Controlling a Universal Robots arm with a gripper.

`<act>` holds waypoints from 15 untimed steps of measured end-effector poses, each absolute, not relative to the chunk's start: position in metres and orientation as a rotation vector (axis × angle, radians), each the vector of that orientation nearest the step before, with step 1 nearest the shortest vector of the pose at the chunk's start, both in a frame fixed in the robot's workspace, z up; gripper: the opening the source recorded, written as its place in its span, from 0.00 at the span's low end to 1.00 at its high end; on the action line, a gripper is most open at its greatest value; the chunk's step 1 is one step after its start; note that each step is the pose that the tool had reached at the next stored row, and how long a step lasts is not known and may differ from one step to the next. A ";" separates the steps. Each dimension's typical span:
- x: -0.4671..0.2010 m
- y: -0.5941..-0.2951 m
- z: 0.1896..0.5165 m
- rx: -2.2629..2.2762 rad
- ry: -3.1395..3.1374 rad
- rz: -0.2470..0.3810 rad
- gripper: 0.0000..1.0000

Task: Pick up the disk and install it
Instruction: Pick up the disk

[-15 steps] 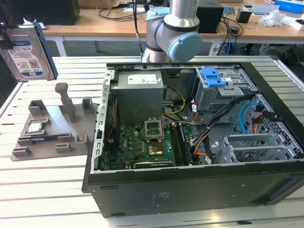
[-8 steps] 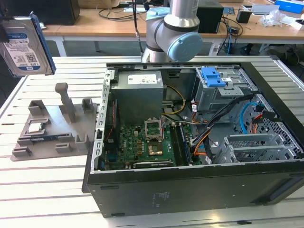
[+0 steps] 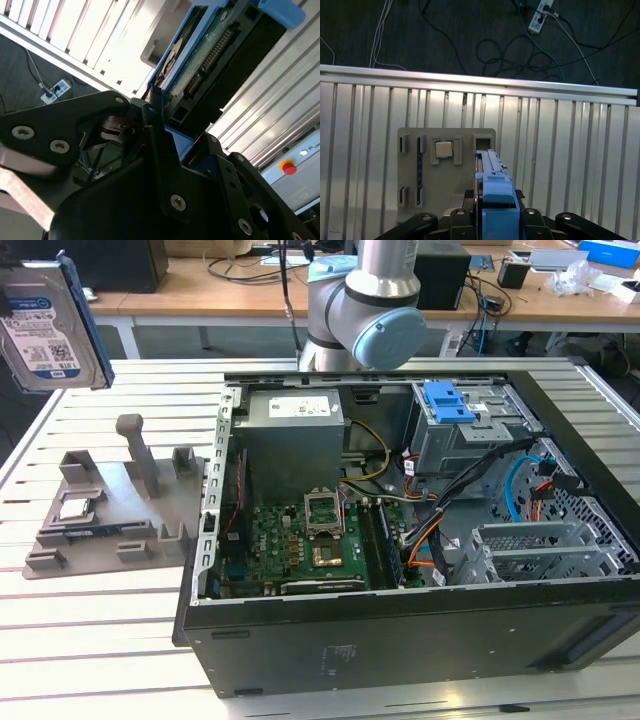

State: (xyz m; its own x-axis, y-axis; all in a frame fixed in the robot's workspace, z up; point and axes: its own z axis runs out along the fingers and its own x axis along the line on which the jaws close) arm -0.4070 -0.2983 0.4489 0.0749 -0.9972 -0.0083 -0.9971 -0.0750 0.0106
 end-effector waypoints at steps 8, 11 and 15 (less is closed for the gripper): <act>-0.407 -0.298 0.462 2.302 -2.135 -0.021 0.37; -0.407 -0.298 0.474 2.302 -2.135 -0.021 0.37; -0.407 -0.298 0.488 2.302 -2.135 -0.021 0.37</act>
State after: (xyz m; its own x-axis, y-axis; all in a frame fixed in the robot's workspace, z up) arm -0.4070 -0.2983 0.4882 0.0750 -0.9971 -0.0086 -0.9971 -0.0751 0.0106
